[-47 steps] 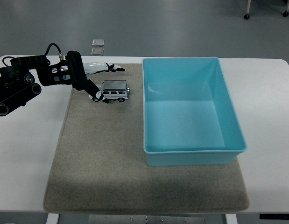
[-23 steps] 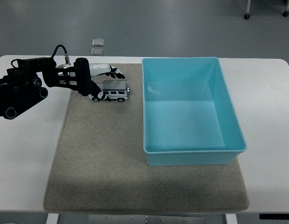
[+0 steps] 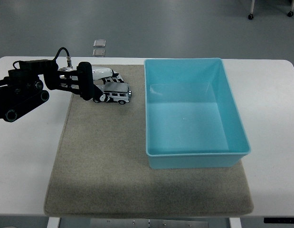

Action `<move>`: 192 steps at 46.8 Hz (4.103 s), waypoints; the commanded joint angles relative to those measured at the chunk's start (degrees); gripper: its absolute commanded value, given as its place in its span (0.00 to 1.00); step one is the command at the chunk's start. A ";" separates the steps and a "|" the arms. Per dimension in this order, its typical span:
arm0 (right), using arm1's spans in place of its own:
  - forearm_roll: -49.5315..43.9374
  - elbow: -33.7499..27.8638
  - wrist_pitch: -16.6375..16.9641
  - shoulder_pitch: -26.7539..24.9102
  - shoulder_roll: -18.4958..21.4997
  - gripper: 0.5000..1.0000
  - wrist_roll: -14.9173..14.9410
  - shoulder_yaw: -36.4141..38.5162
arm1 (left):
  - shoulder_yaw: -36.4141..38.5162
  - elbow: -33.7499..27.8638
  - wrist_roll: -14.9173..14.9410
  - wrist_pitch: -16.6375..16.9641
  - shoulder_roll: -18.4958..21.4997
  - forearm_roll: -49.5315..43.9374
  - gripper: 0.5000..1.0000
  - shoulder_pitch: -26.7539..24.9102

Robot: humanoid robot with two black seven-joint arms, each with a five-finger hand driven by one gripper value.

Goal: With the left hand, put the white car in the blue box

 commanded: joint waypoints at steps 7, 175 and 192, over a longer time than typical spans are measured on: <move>-0.05 0.00 0.00 -0.04 0.00 0.87 0.00 0.00 | -0.01 -0.96 1.04 -0.69 0.53 -0.10 0.00 -1.76; -0.05 0.00 0.00 0.04 0.00 0.87 0.00 0.00 | -17.50 -7.90 13.87 -14.67 5.80 -94.85 1.00 14.14; -0.31 0.35 0.70 -0.04 0.00 0.87 -0.09 0.00 | -18.12 -7.90 14.14 -14.67 7.03 -94.85 1.00 16.87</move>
